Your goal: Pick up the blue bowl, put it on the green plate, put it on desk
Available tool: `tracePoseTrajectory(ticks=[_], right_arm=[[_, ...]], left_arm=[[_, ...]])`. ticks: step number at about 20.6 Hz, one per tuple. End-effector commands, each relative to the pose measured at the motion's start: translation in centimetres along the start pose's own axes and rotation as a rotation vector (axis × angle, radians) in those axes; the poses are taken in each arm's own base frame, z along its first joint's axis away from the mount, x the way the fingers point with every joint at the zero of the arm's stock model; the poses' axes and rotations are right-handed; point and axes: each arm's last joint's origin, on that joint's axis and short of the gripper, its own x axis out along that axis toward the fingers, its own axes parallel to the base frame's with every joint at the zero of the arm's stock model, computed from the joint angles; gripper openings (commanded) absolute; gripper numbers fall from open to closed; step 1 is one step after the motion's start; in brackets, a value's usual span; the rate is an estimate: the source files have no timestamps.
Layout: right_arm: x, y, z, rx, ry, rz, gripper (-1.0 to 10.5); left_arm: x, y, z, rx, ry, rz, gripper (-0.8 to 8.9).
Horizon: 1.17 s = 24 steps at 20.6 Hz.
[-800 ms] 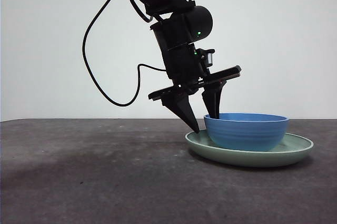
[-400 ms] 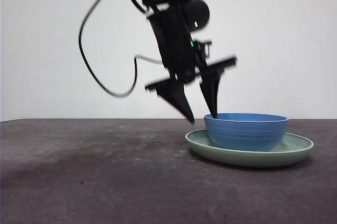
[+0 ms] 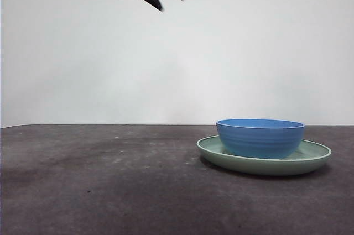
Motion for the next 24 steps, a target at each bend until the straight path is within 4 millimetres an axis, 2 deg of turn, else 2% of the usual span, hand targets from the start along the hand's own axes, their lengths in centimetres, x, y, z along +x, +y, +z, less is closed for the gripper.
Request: tracePoseTrajectory(ticks=[1, 4, 6, 11, 14, 18, 20, 24], right_arm=[[-0.3, 0.1, 0.6, -0.005, -0.042, -0.002, 4.4], [-0.2, 0.1, 0.8, -0.004, -0.045, -0.007, 4.4], [-0.1, 0.0, 0.9, 0.001, -0.040, -0.030, 4.4], [0.1, -0.1, 1.0, 0.009, -0.038, -0.032, 4.4], [0.2, -0.1, 1.1, 0.015, -0.033, -0.032, 4.4], [0.5, -0.2, 1.3, 0.023, -0.018, -0.024, 4.4], [0.5, -0.2, 1.3, 0.029, -0.016, -0.020, 4.4], [0.5, -0.2, 1.3, 0.043, -0.016, -0.020, 4.4]], left_arm=[[-2.5, 0.6, 0.3, 0.039, -0.020, 0.013, 2.48], [-5.4, 1.7, -0.5, 0.044, -0.030, 0.023, 2.48], [-7.2, 2.5, -2.1, 0.037, -0.049, 0.021, 2.49], [-10.7, 3.2, -9.4, 0.076, -0.057, -0.063, 2.48], [-12.0, 2.9, -13.5, 0.123, -0.048, -0.153, 2.47], [-12.9, 2.7, -17.8, 0.146, -0.025, -0.279, 2.47], [-13.4, 2.5, -19.3, 0.163, -0.022, -0.331, 2.47], [-14.3, 2.3, -20.0, 0.173, -0.037, -0.352, 2.46]])
